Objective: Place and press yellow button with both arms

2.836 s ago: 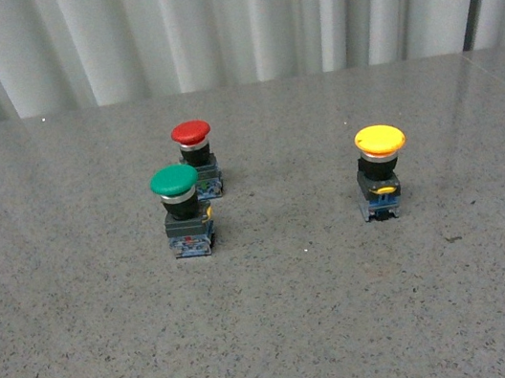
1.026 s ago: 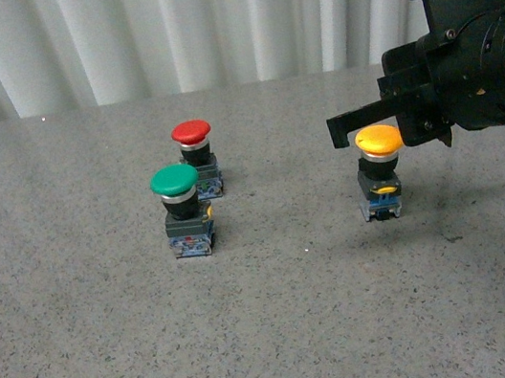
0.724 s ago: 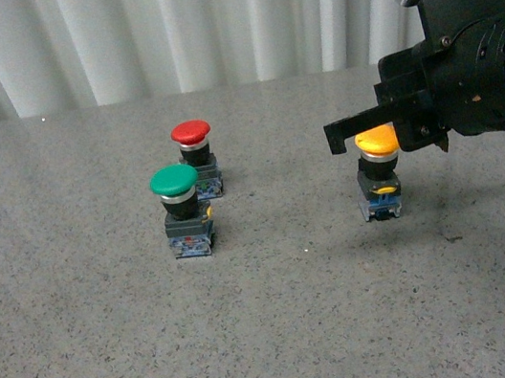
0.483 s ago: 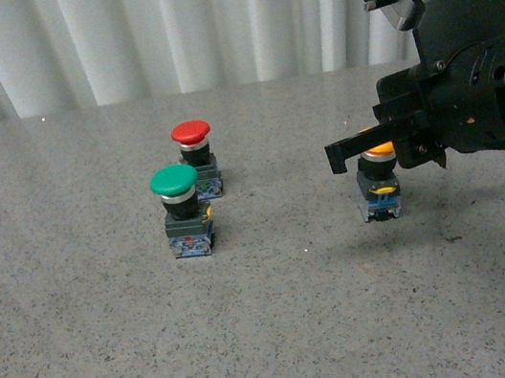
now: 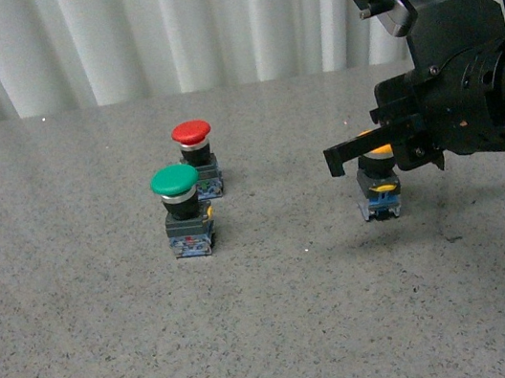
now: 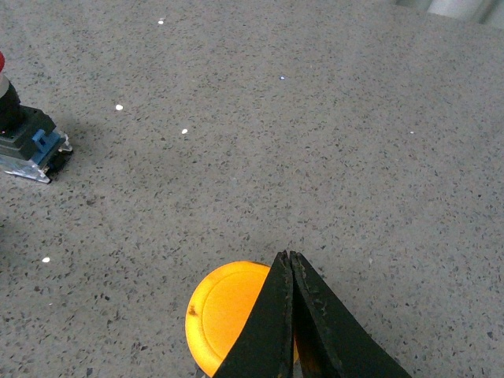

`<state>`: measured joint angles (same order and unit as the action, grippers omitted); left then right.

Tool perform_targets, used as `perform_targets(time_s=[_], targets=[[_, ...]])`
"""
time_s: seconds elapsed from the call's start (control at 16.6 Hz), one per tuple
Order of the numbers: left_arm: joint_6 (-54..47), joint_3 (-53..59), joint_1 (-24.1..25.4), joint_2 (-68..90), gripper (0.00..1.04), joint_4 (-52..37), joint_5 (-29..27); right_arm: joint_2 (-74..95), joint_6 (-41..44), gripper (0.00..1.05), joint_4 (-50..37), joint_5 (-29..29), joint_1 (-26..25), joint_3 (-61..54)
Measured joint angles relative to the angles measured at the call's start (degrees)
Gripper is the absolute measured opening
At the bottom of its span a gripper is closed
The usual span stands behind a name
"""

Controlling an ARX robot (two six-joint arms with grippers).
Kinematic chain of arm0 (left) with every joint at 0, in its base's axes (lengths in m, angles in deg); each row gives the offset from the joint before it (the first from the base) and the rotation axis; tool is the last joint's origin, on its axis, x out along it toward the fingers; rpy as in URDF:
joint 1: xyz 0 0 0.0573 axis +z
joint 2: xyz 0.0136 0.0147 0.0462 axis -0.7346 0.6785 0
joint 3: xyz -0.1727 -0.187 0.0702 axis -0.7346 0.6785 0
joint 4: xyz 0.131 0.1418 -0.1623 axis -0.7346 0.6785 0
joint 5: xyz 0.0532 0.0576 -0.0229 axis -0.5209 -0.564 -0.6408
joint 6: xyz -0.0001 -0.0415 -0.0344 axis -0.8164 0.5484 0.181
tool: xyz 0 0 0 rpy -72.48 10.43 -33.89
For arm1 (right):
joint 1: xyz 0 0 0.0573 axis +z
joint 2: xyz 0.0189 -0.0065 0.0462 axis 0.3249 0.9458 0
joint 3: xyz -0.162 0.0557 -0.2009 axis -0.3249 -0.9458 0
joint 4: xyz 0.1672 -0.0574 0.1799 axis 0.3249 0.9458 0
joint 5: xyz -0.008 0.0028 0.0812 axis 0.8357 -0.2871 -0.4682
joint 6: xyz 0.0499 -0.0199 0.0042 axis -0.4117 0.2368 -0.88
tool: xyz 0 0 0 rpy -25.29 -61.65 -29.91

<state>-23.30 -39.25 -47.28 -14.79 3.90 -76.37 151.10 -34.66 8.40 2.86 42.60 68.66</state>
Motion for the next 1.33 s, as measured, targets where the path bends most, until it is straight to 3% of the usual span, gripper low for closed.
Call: perform_targets(time_s=[0.24, 0.42, 0.66, 0.84, 0.91, 0.97, 1.03, 1.15, 1.33], targets=[[0.0, 0.0, 0.0, 0.0, 0.98, 0.0, 0.0, -6.3, -7.5, 0.02, -0.6, -2.2, 2.1, -1.6], [0.0, 0.0, 0.0, 0.0, 0.98, 0.0, 0.0, -20.3, -15.3, 0.02, -8.9, -4.2, 5.9, -2.7], [0.0, 0.0, 0.0, 0.0, 0.98, 0.0, 0.0, -32.7, -20.5, 0.02, -6.8, -6.6, 4.6, -13.7], [0.0, 0.0, 0.0, 0.0, 0.98, 0.0, 0.0, -46.1, -22.4, 0.02, -4.3, -10.2, -1.3, -21.0], [0.0, 0.0, 0.0, 0.0, 0.98, 0.0, 0.0, -50.2, -18.9, 0.02, -1.8, -2.2, -1.7, -23.2], [0.0, 0.0, 0.0, 0.0, 0.98, 0.0, 0.0, -56.2, -12.2, 0.02, 1.7, 3.6, -5.6, -27.7], [0.0, 0.0, 0.0, 0.0, 0.98, 0.0, -0.2, -62.1, -7.5, 0.02, 5.6, 2.9, -11.2, -31.9], [0.0, 0.0, 0.0, 0.0, 0.98, 0.0, 0.0, -75.5, -3.0, 0.02, 13.5, -6.1, -23.2, -36.8], [0.0, 0.0, 0.0, 0.0, 0.98, 0.0, 0.0, -92.9, -1.5, 0.02, 24.5, -8.1, -23.6, -40.3]])
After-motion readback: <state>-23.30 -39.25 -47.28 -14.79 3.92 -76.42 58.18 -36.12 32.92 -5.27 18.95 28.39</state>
